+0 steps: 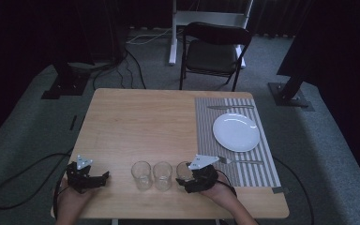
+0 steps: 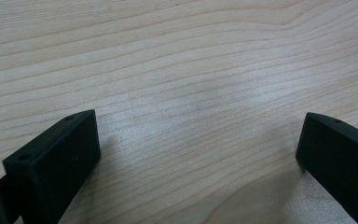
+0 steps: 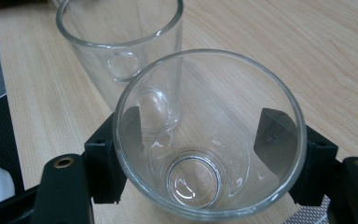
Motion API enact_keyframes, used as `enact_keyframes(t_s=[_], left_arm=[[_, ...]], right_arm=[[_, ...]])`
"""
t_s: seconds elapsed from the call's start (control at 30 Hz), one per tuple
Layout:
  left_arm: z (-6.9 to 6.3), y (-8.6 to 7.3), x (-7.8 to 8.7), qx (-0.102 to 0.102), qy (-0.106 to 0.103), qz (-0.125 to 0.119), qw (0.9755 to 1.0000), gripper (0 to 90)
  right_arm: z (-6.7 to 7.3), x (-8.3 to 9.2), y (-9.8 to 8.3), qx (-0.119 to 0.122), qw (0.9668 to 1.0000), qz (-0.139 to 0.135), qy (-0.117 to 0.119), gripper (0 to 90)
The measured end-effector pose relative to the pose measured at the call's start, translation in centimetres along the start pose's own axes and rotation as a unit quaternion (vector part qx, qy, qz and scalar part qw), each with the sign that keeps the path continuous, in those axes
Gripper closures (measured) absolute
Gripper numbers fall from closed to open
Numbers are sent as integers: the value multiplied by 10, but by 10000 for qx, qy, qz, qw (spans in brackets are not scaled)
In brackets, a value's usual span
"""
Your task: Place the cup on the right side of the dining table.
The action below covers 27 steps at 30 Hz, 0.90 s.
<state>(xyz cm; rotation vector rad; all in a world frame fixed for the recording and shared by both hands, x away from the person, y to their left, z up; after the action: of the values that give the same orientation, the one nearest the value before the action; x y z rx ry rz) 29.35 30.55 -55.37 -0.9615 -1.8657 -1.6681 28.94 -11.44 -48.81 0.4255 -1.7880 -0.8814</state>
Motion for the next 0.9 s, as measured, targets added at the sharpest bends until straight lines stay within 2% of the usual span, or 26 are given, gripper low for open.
enact_keyframes(t_s=[0.17, 0.43, 0.6, 0.9], left_arm=[[0, 0, 0, 4, -1, -3, 10000, 0], [0, 0, 0, 2, -1, 0, 10000, 0], [0, 0, 0, 7, 0, -2, 10000, 0], [0, 0, 0, 16, -3, -12, 10000, 0]], right_arm=[[-5, 5, 2, -44, 9999, 3, -146, 286], [-22, 12, 7, -167, 9992, -23, -353, 286], [-38, 18, 9, -269, 9984, -113, -477, 286], [-70, 24, 18, -346, 9963, 128, -778, 286]])
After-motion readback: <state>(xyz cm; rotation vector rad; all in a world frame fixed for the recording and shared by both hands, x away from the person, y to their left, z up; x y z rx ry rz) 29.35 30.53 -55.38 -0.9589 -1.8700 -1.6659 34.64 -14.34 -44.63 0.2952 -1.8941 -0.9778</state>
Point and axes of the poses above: each handheld gripper's, and its own axes: x roughly backward along the jaws, y roughly out of its top, z roughly to its left, the point moved 1 cm from there along -x, roughly forward along the jaws, and after that the axes turned 15 degrees about x, right-handed, at the moved point
